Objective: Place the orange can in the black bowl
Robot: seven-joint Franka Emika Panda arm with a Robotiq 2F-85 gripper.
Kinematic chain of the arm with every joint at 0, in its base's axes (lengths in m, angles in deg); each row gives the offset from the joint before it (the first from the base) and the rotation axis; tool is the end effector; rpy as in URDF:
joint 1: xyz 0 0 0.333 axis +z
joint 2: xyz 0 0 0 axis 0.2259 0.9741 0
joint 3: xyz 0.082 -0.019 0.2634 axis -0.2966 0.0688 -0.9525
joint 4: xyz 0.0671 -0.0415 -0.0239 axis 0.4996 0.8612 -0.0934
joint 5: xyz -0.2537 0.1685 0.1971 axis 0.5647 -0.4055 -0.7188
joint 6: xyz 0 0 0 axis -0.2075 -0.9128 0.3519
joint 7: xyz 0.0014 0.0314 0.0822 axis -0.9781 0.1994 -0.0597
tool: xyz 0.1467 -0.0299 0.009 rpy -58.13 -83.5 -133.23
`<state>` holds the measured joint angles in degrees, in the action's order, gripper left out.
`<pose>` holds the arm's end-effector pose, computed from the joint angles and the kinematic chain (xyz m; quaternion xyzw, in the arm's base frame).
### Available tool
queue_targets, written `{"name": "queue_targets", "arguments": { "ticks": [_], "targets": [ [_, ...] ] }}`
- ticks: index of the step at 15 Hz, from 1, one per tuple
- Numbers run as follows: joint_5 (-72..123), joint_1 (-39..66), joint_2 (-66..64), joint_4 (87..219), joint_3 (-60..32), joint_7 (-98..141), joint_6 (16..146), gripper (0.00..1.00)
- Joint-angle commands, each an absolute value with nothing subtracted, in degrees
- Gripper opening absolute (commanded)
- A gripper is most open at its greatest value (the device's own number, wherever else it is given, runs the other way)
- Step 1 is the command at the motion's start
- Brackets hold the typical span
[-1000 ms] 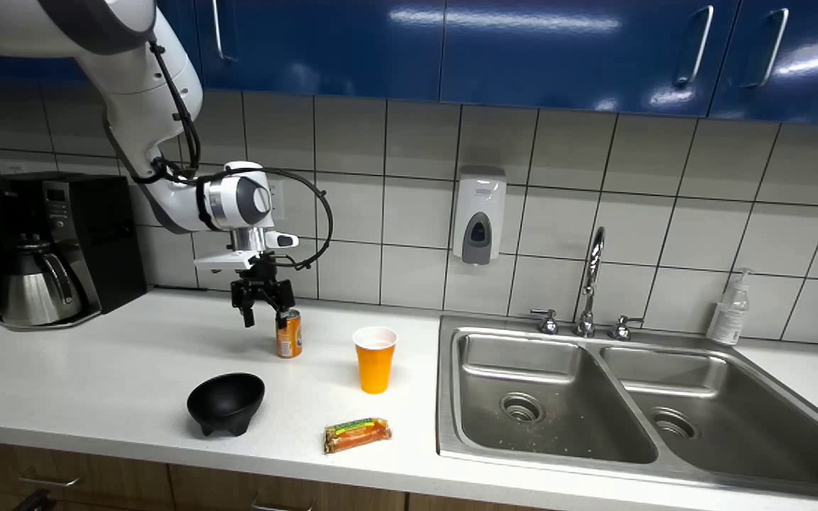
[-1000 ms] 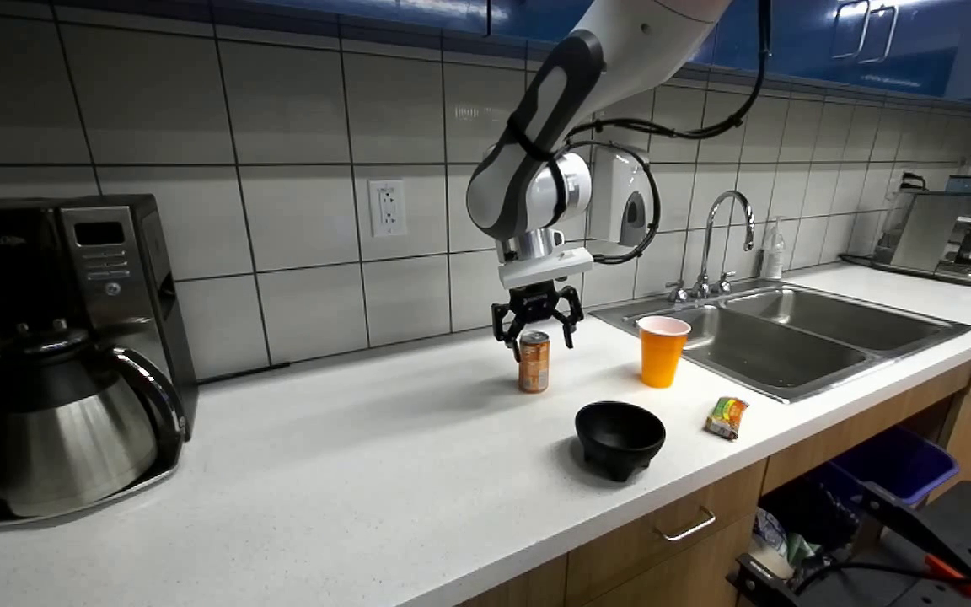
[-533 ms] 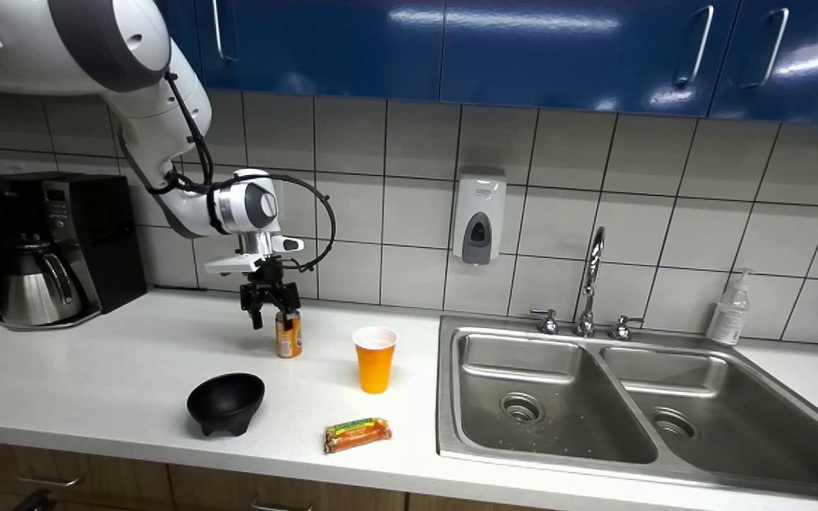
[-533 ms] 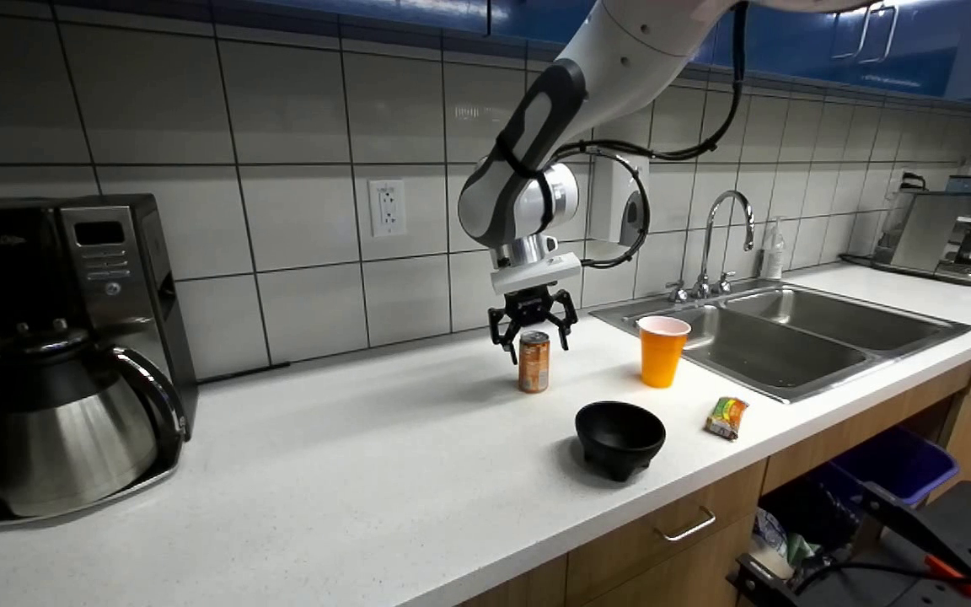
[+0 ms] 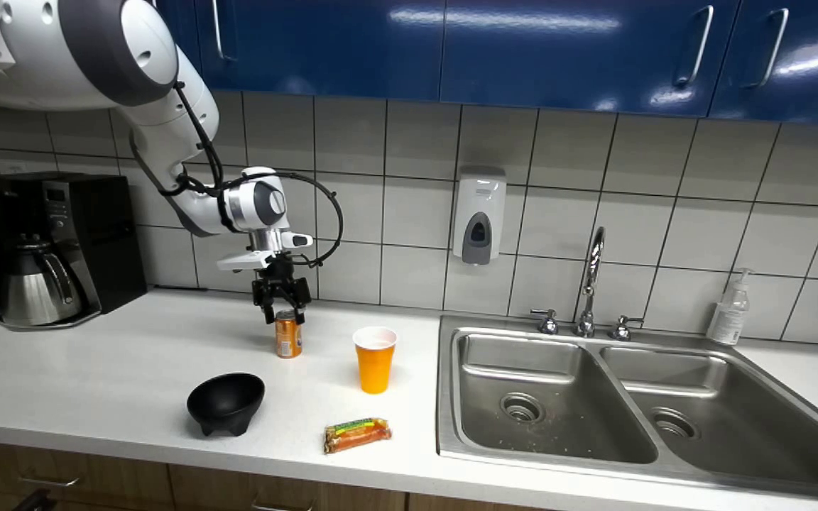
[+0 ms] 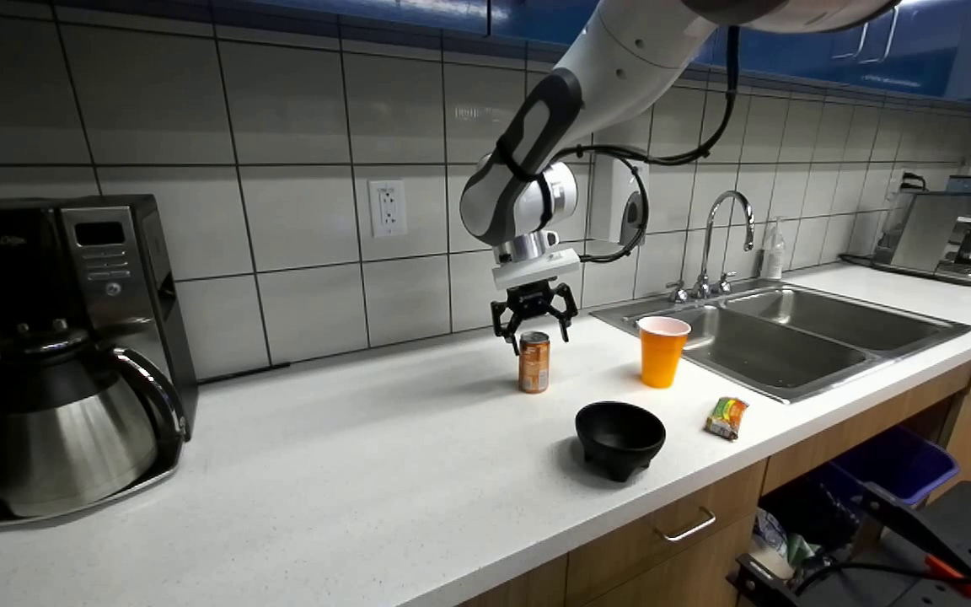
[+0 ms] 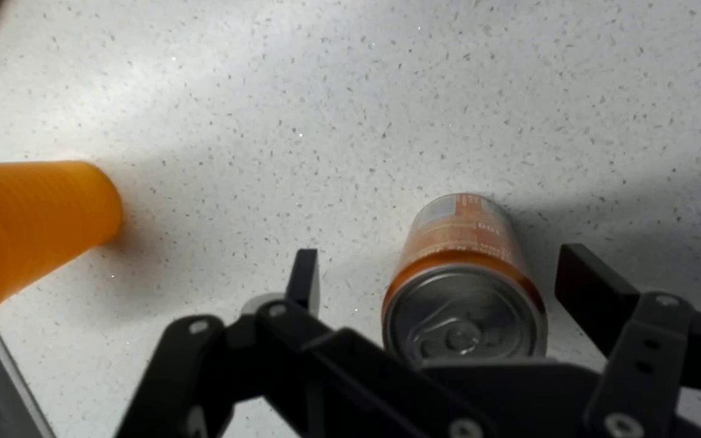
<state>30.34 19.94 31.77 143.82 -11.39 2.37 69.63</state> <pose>0.6445 0.0009 0.1136 0.9816 -0.1448 -0.0558 0.1110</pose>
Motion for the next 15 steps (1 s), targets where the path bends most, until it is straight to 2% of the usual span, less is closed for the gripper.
{"name": "queue_targets", "arguments": {
  "ticks": [1, 15],
  "targets": [
    [30.11, 20.40, 33.74, 140.38, -10.49, 1.40, 67.49, 1.00],
    [30.39, 20.45, 34.37, 141.14, -10.38, 2.49, 69.43, 1.00]
  ]
}}
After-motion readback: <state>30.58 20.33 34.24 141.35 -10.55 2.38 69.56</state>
